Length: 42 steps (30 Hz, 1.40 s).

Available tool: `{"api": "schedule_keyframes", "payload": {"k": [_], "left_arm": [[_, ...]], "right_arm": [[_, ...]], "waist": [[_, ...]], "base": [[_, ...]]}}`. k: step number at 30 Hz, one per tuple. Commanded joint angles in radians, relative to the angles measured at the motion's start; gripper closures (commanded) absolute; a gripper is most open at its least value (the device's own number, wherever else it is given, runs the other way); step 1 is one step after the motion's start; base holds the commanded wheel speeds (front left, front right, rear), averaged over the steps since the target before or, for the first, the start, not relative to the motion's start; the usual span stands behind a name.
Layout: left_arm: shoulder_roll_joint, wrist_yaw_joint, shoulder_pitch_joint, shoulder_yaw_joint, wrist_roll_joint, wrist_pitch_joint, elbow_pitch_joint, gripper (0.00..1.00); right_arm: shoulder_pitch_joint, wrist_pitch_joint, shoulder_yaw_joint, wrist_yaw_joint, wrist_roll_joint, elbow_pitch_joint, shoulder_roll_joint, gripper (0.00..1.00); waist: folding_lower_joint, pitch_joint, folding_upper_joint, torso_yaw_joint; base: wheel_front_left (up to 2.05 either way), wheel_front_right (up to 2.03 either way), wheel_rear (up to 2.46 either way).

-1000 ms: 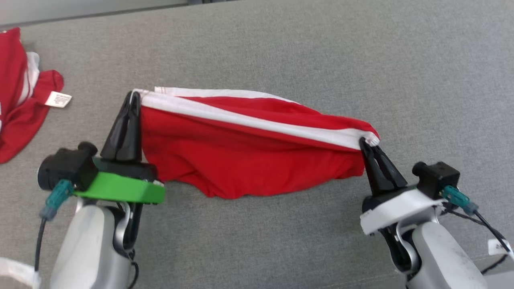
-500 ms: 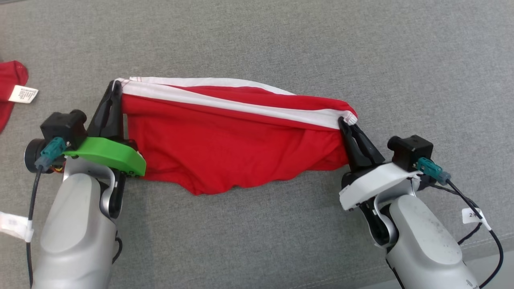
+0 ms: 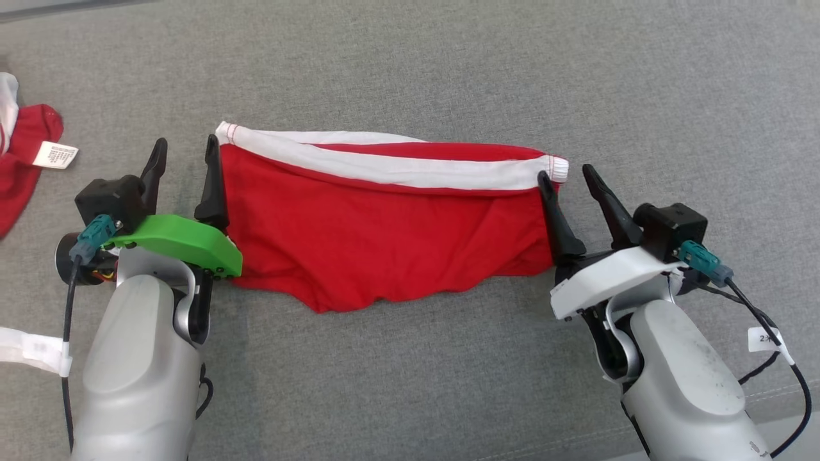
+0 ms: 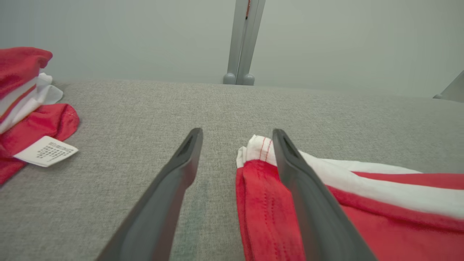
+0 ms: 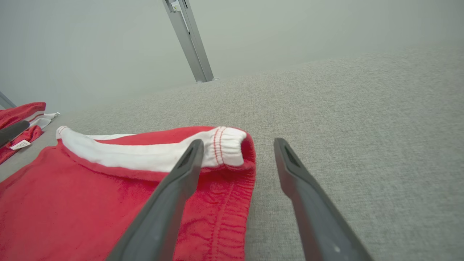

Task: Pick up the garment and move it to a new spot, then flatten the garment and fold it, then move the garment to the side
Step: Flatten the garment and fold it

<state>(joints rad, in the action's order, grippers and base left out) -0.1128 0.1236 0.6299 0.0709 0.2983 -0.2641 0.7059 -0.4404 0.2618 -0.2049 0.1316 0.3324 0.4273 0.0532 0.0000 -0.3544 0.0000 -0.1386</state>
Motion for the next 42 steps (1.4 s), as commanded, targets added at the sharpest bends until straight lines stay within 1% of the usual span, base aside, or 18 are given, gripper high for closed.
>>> {"api": "schedule_keyframes", "payload": {"k": [1, 5, 12, 22, 27, 33, 36, 42], "left_arm": [[0.001, 0.002, -0.016, -0.002, 0.007, 0.0, -0.008, 0.0], [0.015, 0.006, -0.054, -0.002, 0.022, 0.0, -0.043, 0.0], [0.028, 0.007, -0.168, -0.005, 0.052, 0.0, -0.17, 0.0], [0.051, 0.008, -0.361, -0.002, 0.065, 0.0, -0.357, 0.0], [0.057, 0.004, -0.425, 0.015, 0.077, 0.0, -0.403, 0.0], [0.061, -0.009, -0.48, 0.036, 0.1, 0.0, -0.438, 0.0], [0.062, -0.02, -0.499, 0.05, 0.12, 0.0, -0.453, 0.0], [0.061, -0.043, -0.517, 0.069, 0.145, 0.0, -0.48, 0.0]], "right_arm": [[0.024, 0.004, 0.011, -0.002, -0.013, -0.012, 0.002, 0.0], [0.065, 0.004, 0.049, -0.002, -0.028, -0.043, 0.002, 0.0], [0.151, -0.007, 0.105, -0.002, -0.051, -0.077, 0.019, 0.0], [0.223, -0.101, 0.117, -0.002, -0.027, -0.112, 0.029, 0.0], [0.232, -0.135, 0.132, -0.002, -0.03, -0.108, 0.03, 0.0], [0.202, -0.203, 0.15, -0.001, -0.031, -0.05, 0.04, 0.0], [0.18, -0.236, 0.147, -0.001, -0.026, 0.003, 0.048, 0.0], [0.129, -0.307, 0.137, -0.001, 0.019, 0.119, 0.054, 0.0]], "waist": [[0.0, 0.021, 0.0, 0.015], [0.0, 0.053, 0.0, 0.03], [0.0, 0.116, 0.0, 0.055], [0.0, 0.182, 0.0, 0.091], [0.0, 0.203, 0.0, 0.121], [0.0, 0.214, 0.0, 0.153], [0.0, 0.216, 0.0, 0.175], [0.0, 0.216, 0.0, 0.215]], "base": [[0.0, 0.0, 0.0], [0.0, 0.0, 0.0], [0.0, 0.0, 0.0], [0.0, 0.0, 0.0], [0.0, 0.0, 0.0], [0.0, 0.0, 0.0], [0.0, 0.0, 0.0], [0.0, 0.0, 0.0]]}}
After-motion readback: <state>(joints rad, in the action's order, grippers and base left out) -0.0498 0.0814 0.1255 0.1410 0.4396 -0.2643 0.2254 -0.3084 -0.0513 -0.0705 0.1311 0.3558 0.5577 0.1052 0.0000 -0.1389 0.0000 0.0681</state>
